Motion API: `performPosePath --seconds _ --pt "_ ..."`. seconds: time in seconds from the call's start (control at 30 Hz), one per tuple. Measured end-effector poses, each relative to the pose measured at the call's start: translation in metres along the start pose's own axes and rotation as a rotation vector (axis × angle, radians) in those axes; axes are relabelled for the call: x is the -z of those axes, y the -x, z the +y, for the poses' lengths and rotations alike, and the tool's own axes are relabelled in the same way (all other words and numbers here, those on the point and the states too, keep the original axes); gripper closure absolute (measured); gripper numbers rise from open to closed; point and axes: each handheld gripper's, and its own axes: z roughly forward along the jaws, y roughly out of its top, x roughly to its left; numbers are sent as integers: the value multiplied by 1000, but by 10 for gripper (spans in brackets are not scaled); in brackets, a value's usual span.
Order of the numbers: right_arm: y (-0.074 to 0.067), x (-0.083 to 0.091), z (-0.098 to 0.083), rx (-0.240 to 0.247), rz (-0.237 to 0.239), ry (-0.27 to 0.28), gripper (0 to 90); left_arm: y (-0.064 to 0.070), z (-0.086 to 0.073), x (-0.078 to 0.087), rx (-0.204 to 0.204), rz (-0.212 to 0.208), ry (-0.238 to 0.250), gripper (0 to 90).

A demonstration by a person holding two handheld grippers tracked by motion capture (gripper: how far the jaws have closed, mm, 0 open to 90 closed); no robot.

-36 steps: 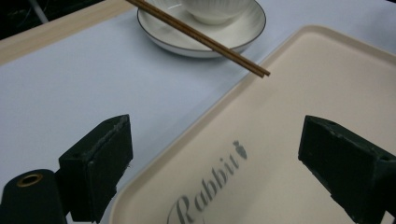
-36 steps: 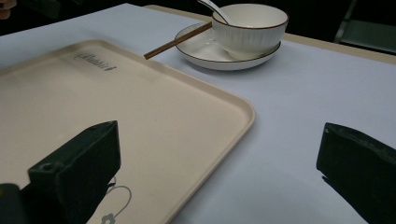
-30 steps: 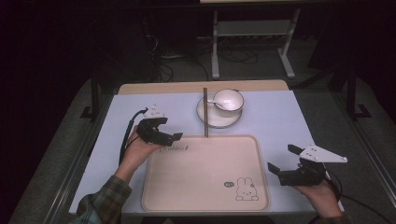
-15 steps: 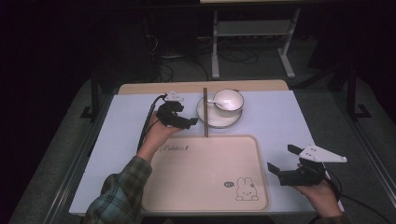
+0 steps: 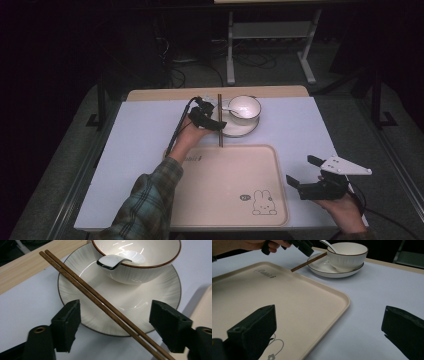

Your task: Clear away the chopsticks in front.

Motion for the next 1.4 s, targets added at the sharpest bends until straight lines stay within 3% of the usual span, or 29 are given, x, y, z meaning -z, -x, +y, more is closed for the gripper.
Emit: performPosePath --seconds 0.07,0.43,0.57,0.6,0.83,1.07,1.4 --pt "0 0 0 -1 -1 2 0 1 3 -10 8 -1 -23 289" --pt "1 3 1 -12 9 22 0 1 6 -29 14 46 -70 361" --pt "1 4 1 -15 12 29 0 -1 6 -34 22 57 -84 451" --pt "1 4 1 -16 13 31 0 -2 5 -36 25 79 -91 468" --pt "2 4 1 -23 15 37 0 -7 6 -38 52 87 -79 537" --pt "3 5 1 -31 17 47 0 -11 10 -39 44 99 -83 607" --pt "3 6 0 -28 14 49 0 -17 10 -42 72 93 -72 697"
